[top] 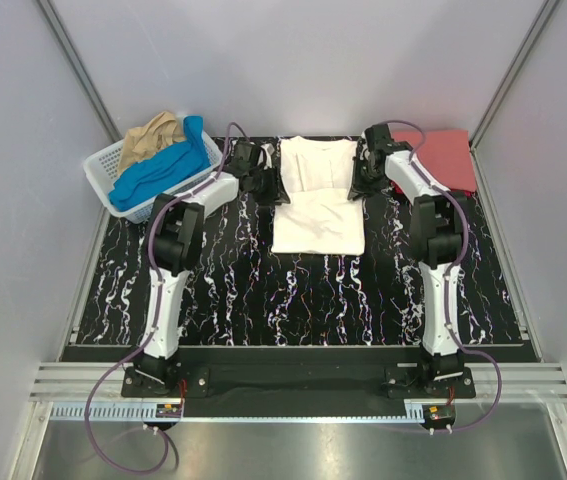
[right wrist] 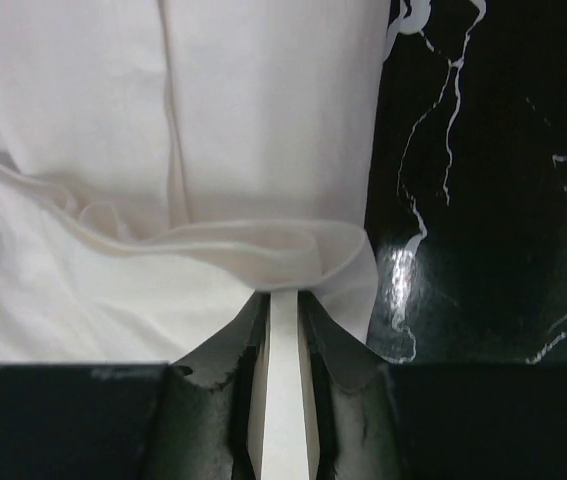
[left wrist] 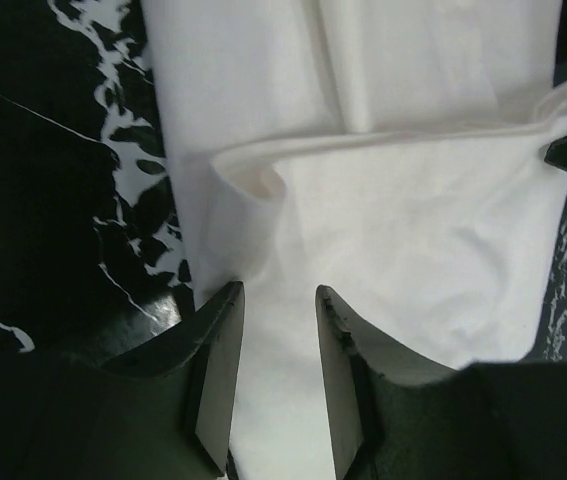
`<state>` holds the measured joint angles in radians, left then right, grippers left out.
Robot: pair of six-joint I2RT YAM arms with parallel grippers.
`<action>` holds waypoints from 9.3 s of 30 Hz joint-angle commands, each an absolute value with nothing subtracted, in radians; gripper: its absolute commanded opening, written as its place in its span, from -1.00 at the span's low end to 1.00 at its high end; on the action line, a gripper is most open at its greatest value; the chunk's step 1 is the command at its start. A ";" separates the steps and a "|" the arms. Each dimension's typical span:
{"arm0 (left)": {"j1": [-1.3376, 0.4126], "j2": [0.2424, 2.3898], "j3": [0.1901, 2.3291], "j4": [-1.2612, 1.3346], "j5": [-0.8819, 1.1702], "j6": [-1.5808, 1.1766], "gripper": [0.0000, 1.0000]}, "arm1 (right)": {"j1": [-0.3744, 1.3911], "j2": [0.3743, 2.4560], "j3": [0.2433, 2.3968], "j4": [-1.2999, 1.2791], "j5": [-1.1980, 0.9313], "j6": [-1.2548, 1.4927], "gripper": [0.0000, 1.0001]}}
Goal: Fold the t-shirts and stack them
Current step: Fold the tshirt
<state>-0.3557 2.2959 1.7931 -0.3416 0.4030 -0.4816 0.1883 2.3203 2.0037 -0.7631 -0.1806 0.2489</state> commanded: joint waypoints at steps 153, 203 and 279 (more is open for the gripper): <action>-0.246 2.313 2.051 -0.509 0.331 -0.537 -0.66 | 0.123 2.360 2.078 -0.538 -0.294 0.425 -0.59; -0.356 2.022 1.701 -0.454 0.356 -0.472 -0.21 | 0.091 1.848 1.246 -0.437 -0.607 0.337 0.01; -0.367 2.364 2.113 -0.608 0.400 -0.390 -0.16 | 0.025 2.226 1.738 -0.554 -0.495 0.249 -0.03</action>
